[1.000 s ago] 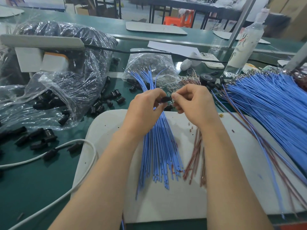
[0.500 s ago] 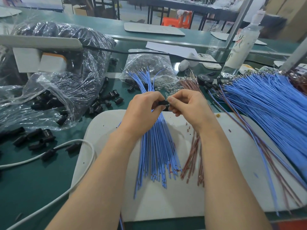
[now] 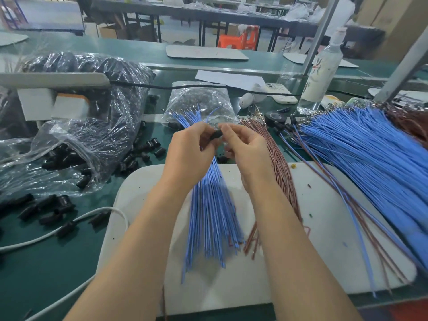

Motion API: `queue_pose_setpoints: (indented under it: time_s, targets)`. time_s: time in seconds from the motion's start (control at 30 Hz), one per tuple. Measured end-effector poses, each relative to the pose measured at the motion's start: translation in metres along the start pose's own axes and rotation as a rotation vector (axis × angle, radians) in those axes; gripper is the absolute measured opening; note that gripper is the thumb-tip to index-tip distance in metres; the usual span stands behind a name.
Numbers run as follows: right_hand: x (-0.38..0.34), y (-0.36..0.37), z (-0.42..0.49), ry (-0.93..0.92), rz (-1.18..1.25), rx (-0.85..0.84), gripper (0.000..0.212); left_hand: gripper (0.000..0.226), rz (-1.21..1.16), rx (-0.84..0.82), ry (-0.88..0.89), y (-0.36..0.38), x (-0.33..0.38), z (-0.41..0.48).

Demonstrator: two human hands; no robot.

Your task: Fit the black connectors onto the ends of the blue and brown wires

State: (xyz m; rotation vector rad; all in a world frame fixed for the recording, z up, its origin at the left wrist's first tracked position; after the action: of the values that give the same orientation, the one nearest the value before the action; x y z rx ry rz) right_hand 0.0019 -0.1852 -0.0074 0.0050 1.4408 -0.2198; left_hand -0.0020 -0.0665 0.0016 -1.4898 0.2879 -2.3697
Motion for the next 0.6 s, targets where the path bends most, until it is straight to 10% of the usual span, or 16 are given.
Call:
queue_pose_setpoints:
  time_s: [0.27,0.47,0.6]
  targets:
    - [-0.053,-0.051,-0.030,-0.004,0.357,-0.423,0.039,0.006,-0.641,0.138,0.039,0.015,0.116,0.058]
    - [-0.050,-0.152,-0.046,0.068,-0.096,0.085,0.025,0.005,-1.240,0.254,-0.291,0.084,0.129,0.081]
    - [-0.014,-0.183,-0.034,0.139,-0.757,0.358,0.018,0.001,-1.001,0.038,-0.583,0.155,0.096,0.068]
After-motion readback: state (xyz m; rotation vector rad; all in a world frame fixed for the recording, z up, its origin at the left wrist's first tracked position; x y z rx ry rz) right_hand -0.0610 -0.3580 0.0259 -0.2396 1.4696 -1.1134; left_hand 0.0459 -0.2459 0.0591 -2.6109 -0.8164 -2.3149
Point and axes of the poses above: each hand's wrist, its own z-axis towards the middle knuckle, its own y-axis out of the palm, x = y × z, the point moved 2 cm from there along z, towards the middle knuckle, and after that the axes turned 11 degrees about -z, right-handed, at the moved point
